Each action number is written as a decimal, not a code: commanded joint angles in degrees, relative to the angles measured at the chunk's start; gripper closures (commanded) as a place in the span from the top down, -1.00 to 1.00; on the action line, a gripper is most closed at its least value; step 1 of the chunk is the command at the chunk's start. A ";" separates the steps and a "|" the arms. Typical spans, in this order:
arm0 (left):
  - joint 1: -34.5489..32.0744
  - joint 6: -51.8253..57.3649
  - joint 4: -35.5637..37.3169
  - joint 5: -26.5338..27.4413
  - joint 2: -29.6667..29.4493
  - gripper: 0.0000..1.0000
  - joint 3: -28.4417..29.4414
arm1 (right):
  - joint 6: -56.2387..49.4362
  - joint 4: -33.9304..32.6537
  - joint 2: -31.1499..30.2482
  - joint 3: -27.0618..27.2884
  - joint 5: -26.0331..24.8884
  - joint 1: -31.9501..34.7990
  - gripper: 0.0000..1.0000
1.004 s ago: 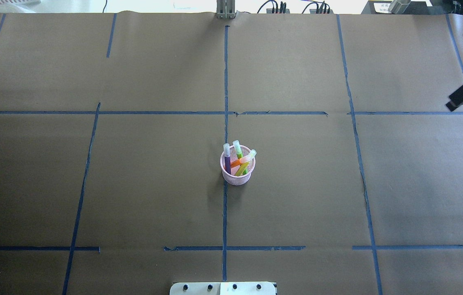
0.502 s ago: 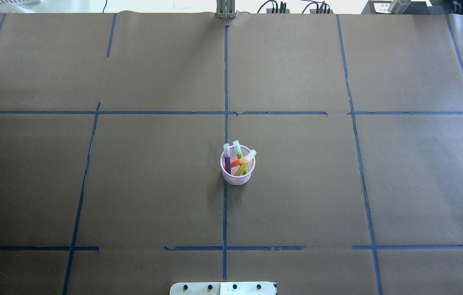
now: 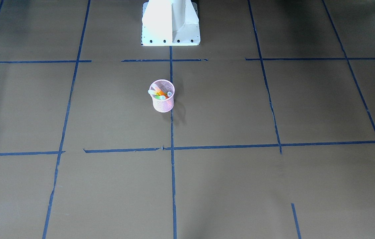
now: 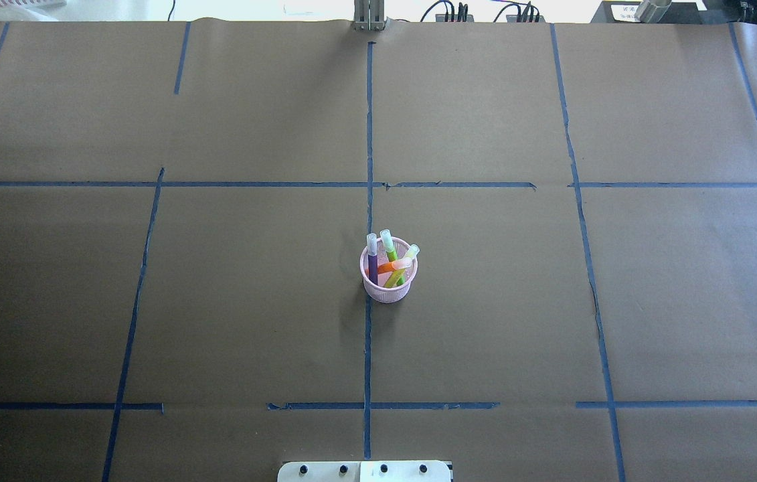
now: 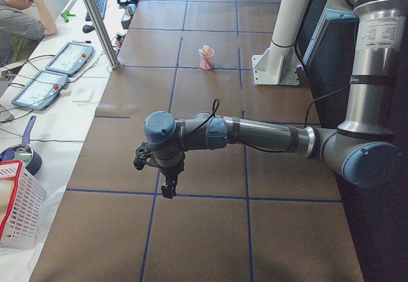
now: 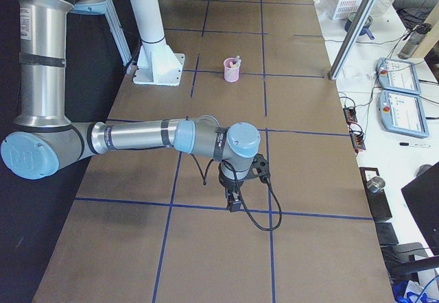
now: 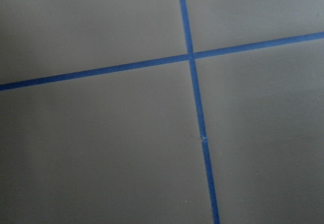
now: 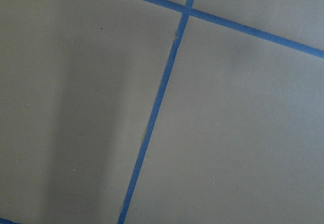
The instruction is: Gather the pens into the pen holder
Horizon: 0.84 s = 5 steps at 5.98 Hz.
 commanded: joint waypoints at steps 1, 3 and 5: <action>-0.09 -0.02 -1.31 0.12 0.74 1.00 1.05 | 0.07 0.02 -0.37 -0.81 0.18 0.21 1.00; 0.09 -0.20 -2.28 0.73 2.06 1.00 2.02 | -0.11 0.02 -0.72 -0.81 1.14 0.13 1.00; 0.26 0.15 -2.19 0.74 2.50 1.00 1.06 | -0.20 0.02 -1.42 -0.72 1.15 0.21 1.00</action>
